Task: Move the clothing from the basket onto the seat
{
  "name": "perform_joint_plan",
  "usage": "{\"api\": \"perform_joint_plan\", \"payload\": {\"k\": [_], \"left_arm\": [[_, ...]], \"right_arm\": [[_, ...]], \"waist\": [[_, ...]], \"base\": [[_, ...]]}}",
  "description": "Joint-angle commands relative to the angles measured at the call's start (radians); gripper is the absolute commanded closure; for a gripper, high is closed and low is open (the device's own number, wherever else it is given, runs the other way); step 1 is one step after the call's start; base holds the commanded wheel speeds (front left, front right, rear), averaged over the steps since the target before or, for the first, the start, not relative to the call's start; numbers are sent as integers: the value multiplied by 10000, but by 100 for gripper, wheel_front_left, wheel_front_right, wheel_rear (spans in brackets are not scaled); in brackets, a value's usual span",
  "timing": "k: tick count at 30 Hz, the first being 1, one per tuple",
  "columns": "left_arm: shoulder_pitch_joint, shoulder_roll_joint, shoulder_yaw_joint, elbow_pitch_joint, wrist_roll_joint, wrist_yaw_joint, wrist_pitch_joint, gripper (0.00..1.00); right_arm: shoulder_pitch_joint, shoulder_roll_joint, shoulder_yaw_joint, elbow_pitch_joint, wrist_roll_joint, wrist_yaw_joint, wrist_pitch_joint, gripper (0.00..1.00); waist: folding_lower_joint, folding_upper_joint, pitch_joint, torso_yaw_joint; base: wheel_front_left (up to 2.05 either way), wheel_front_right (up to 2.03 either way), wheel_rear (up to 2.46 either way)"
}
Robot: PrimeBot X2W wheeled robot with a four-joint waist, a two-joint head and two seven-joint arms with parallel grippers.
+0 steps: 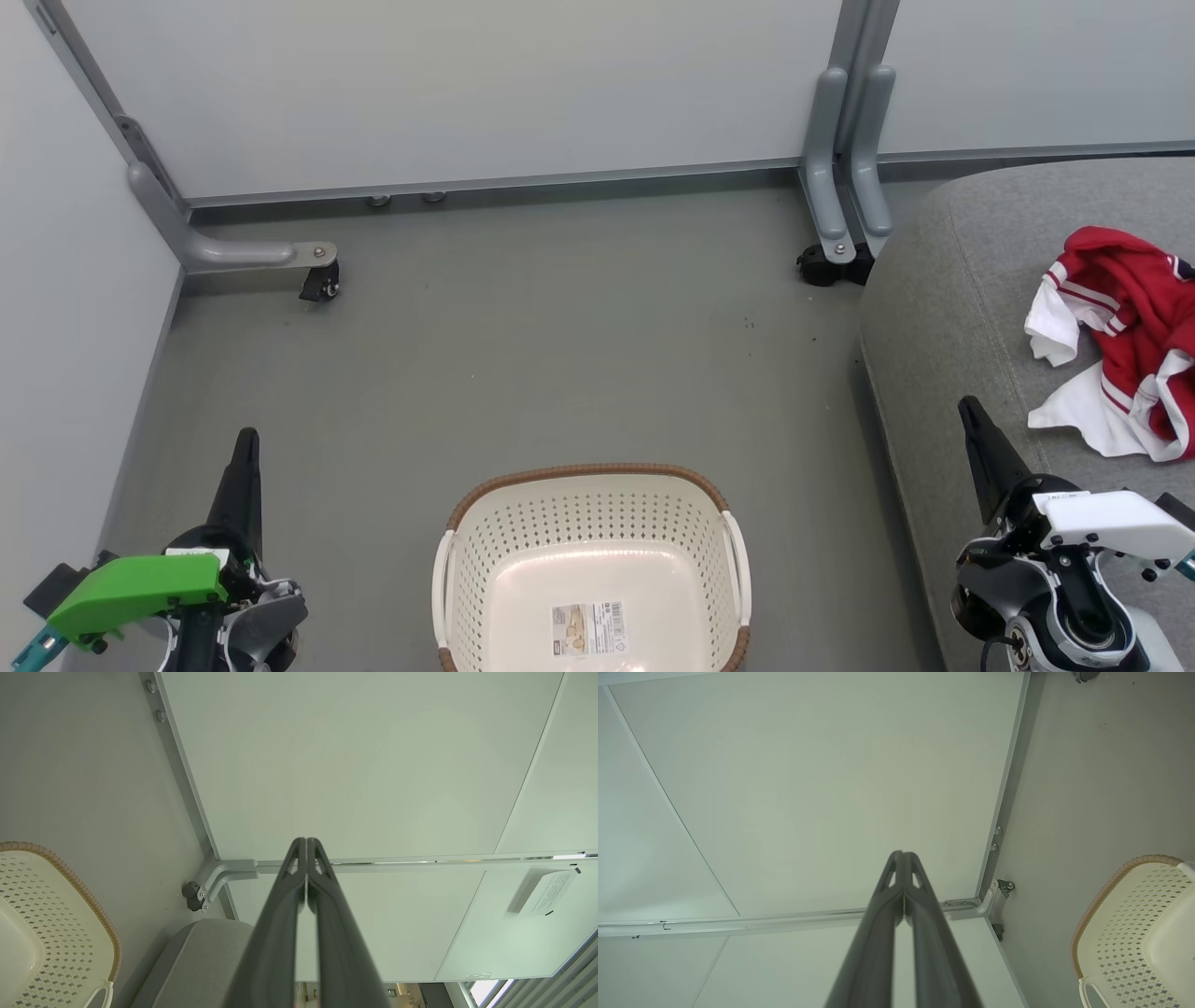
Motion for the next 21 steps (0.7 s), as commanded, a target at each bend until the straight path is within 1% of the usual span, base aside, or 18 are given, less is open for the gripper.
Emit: {"api": "perform_joint_plan", "payload": {"k": [1,21], "left_arm": [[-109,-10,24,-20,-22,-50,40,100],[-108,-7,22,-22,-24,-47,38,100]], "right_arm": [[-92,-3,-24,24,1,4,26,100],[-94,56,-102,29,-84,4,104,100]], "waist": [[0,0,0,0],[0,0,0,0]], "base": [[0,0,0],[0,0,0]]}}
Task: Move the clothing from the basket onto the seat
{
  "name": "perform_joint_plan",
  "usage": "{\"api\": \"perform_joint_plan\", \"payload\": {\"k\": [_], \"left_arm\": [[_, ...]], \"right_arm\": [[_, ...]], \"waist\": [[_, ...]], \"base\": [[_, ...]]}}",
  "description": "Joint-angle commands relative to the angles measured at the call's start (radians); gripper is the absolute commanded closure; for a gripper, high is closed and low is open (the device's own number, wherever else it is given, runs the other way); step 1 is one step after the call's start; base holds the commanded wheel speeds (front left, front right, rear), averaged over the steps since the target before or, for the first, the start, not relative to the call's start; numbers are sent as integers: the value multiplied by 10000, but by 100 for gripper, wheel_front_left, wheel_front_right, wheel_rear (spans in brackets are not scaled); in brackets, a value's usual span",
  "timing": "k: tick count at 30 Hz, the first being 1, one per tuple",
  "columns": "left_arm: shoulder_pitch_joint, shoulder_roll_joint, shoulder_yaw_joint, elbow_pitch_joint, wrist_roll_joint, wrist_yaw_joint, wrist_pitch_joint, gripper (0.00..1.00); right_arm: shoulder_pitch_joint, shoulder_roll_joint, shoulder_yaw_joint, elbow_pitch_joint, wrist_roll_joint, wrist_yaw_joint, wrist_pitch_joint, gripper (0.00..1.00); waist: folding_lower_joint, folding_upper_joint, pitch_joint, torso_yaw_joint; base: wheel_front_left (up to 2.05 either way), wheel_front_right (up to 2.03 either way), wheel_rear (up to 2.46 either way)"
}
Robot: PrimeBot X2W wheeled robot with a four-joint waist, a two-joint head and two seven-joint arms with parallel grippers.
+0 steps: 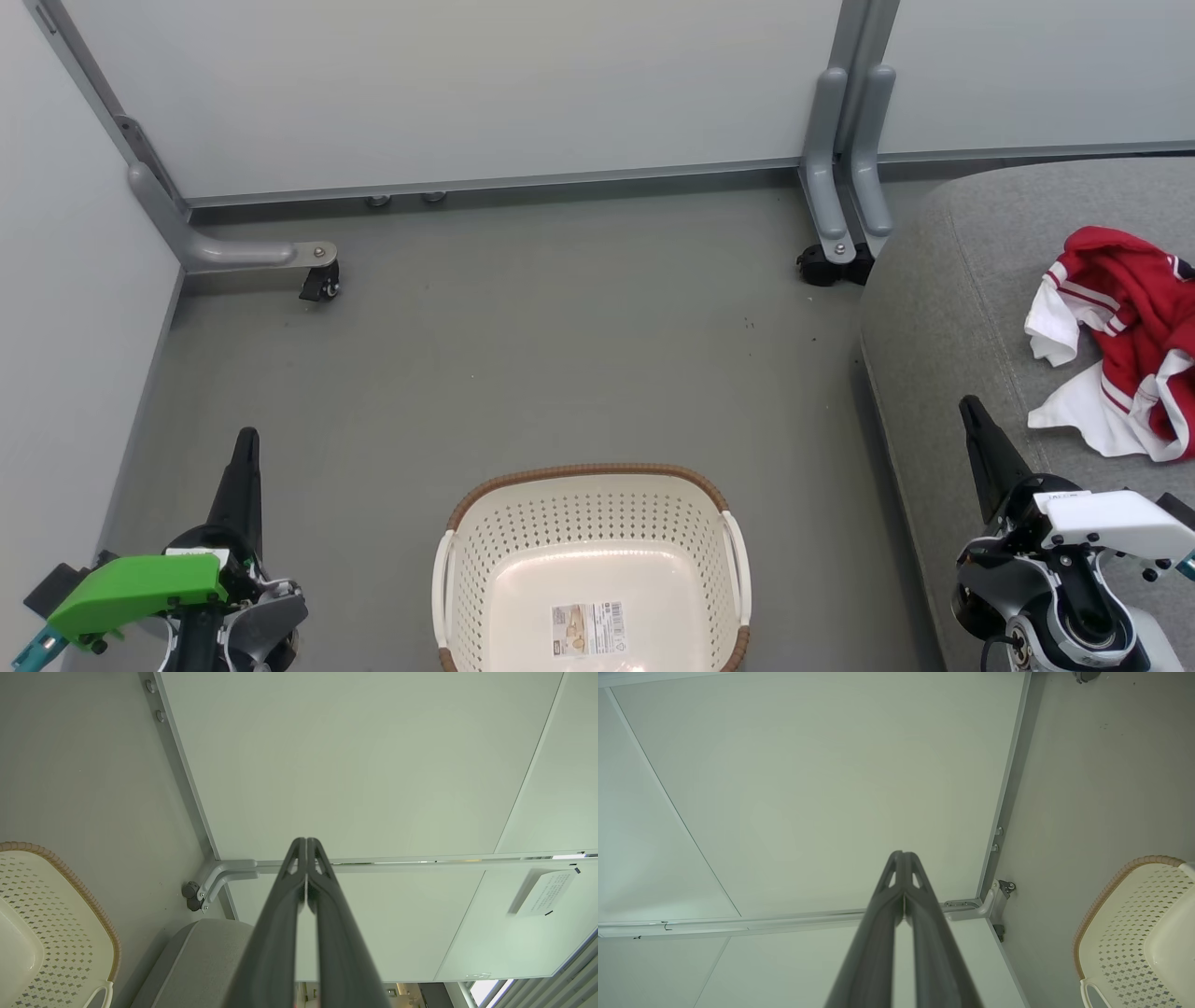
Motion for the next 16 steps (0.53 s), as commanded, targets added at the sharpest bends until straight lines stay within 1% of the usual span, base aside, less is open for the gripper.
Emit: {"api": "perform_joint_plan", "payload": {"k": [1,16], "left_arm": [[-107,-3,22,-22,-24,-41,38,100],[-106,-3,20,-23,-25,-41,37,100]], "right_arm": [[-74,10,-27,24,-42,4,64,100],[-80,45,-78,26,-90,4,81,100]], "waist": [[0,0,0,0],[0,0,0,0]], "base": [[0,0,0],[0,0,0]]}}
